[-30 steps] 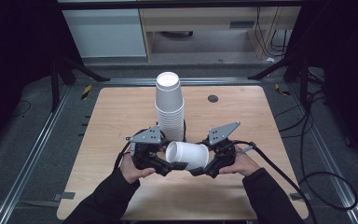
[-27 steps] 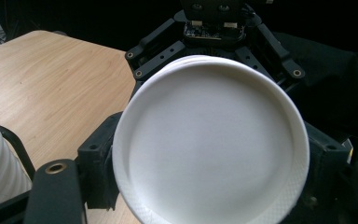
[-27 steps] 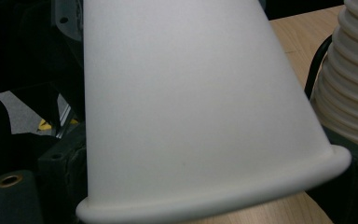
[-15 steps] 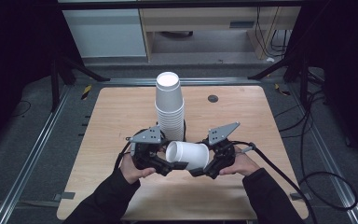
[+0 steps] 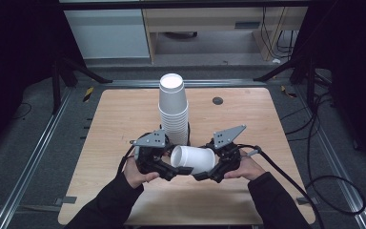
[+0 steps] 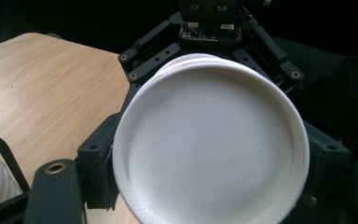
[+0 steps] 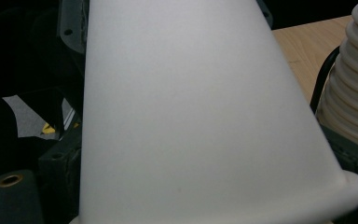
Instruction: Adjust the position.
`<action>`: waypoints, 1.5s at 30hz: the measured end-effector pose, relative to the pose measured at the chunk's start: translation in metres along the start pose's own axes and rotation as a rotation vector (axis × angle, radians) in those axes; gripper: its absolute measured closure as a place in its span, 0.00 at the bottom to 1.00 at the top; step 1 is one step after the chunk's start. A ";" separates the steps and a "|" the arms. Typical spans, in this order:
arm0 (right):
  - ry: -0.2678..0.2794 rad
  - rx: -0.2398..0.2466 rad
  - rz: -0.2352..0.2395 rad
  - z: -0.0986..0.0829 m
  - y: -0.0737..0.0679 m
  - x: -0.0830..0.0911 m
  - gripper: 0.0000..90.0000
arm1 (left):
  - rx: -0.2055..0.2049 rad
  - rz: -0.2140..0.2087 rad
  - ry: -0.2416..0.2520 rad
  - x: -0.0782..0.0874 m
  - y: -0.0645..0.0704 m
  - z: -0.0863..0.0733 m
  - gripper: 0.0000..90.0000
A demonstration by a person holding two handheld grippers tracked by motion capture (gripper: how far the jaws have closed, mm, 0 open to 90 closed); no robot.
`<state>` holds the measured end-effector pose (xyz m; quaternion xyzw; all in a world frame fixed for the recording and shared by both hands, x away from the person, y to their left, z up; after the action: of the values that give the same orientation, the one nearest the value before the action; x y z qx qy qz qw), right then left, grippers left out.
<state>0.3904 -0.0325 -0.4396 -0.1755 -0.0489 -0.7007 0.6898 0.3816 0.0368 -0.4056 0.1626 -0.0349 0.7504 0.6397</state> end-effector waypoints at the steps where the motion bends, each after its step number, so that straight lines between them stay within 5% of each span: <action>1: -0.004 0.003 -0.003 0.000 0.000 0.000 0.12 | 0.003 -0.002 -0.002 0.000 0.000 -0.001 0.26; 14: -0.041 0.007 -0.022 -0.003 0.004 0.003 0.11 | -0.020 0.035 -0.043 0.002 -0.005 -0.007 0.19; 27: -0.176 0.103 -0.097 0.004 0.013 0.017 0.11 | -0.012 0.073 -0.083 0.024 -0.014 -0.018 0.16; 34: -0.283 0.128 -0.076 0.003 0.016 0.011 0.11 | -0.024 0.063 -0.102 0.021 -0.014 -0.022 0.16; 45: -0.338 0.139 -0.038 -0.005 0.013 0.001 0.11 | -0.032 0.039 -0.111 0.013 -0.011 -0.023 0.15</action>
<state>0.4024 -0.0355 -0.4463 -0.2418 -0.2159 -0.6690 0.6689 0.3859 0.0572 -0.4249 0.1929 -0.0855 0.7521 0.6244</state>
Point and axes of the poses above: each handheld gripper's, and its own axes: x roughly backward along the jaws, z roughly out of its top, y roughly to its right, the point moved 10 cm from there along -x, roughly forward along the jaws, and after that the axes turned 6 degrees about y, right-handed, at the moved point
